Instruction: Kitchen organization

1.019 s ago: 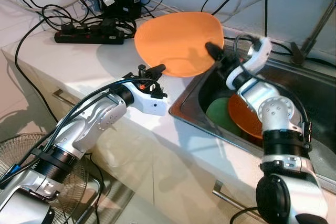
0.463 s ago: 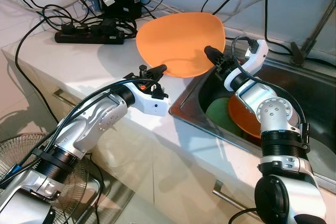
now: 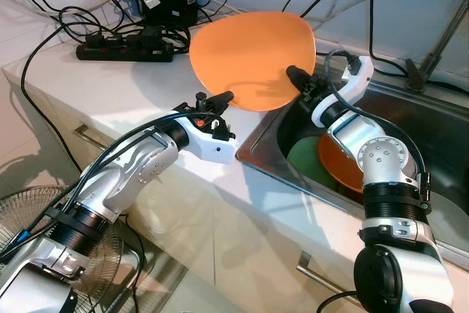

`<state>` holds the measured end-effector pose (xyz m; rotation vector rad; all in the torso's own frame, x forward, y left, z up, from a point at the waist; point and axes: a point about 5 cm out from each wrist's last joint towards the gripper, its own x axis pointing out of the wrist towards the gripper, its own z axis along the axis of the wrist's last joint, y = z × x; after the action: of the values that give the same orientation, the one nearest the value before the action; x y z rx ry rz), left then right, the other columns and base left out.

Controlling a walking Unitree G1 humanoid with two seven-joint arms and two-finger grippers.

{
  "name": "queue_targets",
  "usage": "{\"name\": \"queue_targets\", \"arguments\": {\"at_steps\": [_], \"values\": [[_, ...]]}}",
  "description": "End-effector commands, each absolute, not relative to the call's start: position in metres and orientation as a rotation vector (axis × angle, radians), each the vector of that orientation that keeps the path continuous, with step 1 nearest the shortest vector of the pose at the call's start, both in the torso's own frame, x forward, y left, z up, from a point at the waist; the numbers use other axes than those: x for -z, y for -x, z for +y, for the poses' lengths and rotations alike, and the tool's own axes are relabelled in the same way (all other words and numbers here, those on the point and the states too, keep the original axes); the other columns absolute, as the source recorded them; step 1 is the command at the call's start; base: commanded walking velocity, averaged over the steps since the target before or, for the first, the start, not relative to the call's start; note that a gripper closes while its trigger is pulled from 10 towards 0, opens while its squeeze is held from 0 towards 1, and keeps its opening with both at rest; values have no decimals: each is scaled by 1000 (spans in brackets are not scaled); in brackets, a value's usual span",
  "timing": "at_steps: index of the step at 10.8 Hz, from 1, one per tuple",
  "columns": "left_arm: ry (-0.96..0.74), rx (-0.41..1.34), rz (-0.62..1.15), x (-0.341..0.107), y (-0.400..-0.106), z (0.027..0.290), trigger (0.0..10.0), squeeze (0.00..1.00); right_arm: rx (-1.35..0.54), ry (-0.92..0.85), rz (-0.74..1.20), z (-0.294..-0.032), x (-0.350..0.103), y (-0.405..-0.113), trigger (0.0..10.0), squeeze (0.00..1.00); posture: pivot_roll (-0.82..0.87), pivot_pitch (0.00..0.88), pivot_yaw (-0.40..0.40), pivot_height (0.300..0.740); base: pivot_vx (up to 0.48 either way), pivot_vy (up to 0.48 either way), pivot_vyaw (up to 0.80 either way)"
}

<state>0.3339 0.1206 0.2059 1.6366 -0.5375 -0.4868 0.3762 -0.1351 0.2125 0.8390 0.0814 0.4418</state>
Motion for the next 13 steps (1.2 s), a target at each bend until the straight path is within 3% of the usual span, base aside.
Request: {"name": "queue_targets", "arguments": {"at_steps": [1, 2, 3, 7, 11, 12, 13], "values": [[-1627, 446, -591, -217, -335, 118, 10000, 0, -468, -837, 68, -132, -220, -375, 0, 0, 224, 6, -38, 740, 0, 0, 0], [-1628, 444, -590, -218, -335, 118, 10000, 0, -471, -841, 67, -132, -221, -375, 0, 0, 224, 6, -38, 740, 0, 0, 0], [-1614, 442, -585, -218, -335, 119, 10000, 1000, -473, -857, 62, -131, -222, -375, 0, 0, 225, 3, -38, 740, 0, 0, 0], [-1607, 446, -583, -217, -335, 119, 10000, 1000, -417, -946, 28, -140, -226, -379, 0, 0, 226, 2, -39, 740, 0, 0, 0], [-1597, 453, -580, -214, -334, 118, 10000, 1000, -159, -999, -40, -185, -225, -393, 0, 0, 228, 0, -42, 740, 0, 0, 0], [-1595, 455, -575, -213, -334, 117, 10000, 733, -103, -1017, -56, -195, -224, -395, 0, 0, 228, 0, -42, 740, 0, 0, 0], [-1592, 456, -568, -212, -334, 118, 10000, 0, -64, -1035, -68, -201, -223, -396, 0, 0, 229, 0, -42, 740, 0, 0, 0]]}}
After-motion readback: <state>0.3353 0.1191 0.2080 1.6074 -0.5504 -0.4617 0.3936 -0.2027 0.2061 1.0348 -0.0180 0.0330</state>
